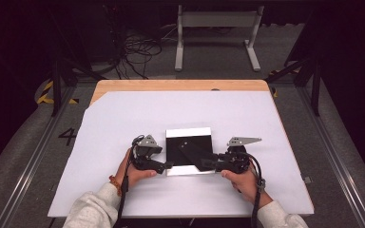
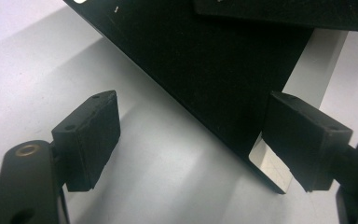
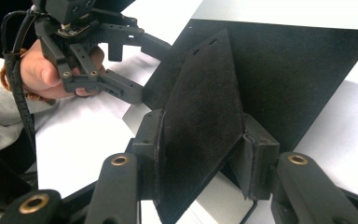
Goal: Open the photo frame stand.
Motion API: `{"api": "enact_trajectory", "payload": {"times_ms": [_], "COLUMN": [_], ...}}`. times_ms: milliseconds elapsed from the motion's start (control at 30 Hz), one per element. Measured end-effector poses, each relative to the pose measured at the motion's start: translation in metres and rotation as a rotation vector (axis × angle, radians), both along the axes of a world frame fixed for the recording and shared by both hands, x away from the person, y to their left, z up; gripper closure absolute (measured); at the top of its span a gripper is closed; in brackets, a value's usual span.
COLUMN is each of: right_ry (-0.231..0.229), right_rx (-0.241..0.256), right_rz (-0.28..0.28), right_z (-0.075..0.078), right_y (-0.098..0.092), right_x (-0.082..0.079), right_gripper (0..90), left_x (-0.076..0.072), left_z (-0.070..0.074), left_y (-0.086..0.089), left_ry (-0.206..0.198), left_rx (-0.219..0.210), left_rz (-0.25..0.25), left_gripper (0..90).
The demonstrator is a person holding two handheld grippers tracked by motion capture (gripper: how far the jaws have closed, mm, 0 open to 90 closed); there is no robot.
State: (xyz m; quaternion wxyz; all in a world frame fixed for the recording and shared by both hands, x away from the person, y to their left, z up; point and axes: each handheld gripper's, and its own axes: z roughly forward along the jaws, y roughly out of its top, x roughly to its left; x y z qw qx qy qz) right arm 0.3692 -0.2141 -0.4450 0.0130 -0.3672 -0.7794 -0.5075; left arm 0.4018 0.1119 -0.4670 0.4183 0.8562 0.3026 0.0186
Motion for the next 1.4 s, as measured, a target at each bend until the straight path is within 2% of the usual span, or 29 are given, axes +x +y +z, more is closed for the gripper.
{"api": "enact_trajectory", "payload": {"times_ms": [133,200,233,267,367,533,700,800,1000,1133,1267,1400], "right_ry": [-0.027,-0.036,-0.039,-0.042,-0.048,-0.056,-0.064,-0.069,-0.100,-0.117,-0.126,-0.136], "right_rx": [0.004,-0.003,0.000,0.000,-0.003,-0.004,-0.010,-0.017,-0.028,-0.056,-0.067,-0.078], "right_rz": [0.021,0.027,0.028,0.030,0.031,0.033,0.031,0.023,-0.028,-0.033,-0.027,-0.015], "right_z": [0.001,0.001,0.001,0.001,0.002,0.002,0.001,0.002,0.005,0.005,0.005,0.006], "right_y": [-0.001,-0.002,-0.002,-0.002,-0.002,-0.002,-0.002,-0.002,-0.001,0.000,0.000,0.000], "right_x": [-0.002,-0.003,-0.004,-0.004,-0.005,-0.006,-0.007,-0.007,-0.008,-0.009,-0.009,-0.012], "right_gripper": [60.7,61.0,61.0,61.0,61.0,61.1,61.0,61.0,67.2,68.8,69.0,68.5], "left_x": [0.002,0.003,0.003,0.004,0.004,0.003,0.005,0.004,0.003,0.001,0.000,-0.002], "left_z": [0.000,0.000,0.000,0.000,0.001,0.004,0.006,0.010,0.025,0.027,0.026,0.022], "left_y": [0.001,-0.002,-0.002,-0.007,-0.012,-0.016,-0.012,-0.010,-0.009,-0.007,-0.008,-0.016], "left_ry": [0.015,0.028,0.028,0.025,0.023,0.012,0.012,-0.022,-0.146,-0.183,-0.196,-0.210], "left_rx": [-0.016,-0.029,-0.029,-0.023,-0.021,-0.017,-0.040,-0.047,-0.041,-0.043,-0.046,-0.011], "left_rz": [-0.019,-0.046,-0.046,-0.071,-0.099,-0.091,-0.084,-0.063,-0.018,-0.022,-0.026,-0.032], "left_gripper": [17.6,17.8,18.3,18.6,20.6,27.4,35.2,41.5,55.0,59.0,57.3,43.7]}}
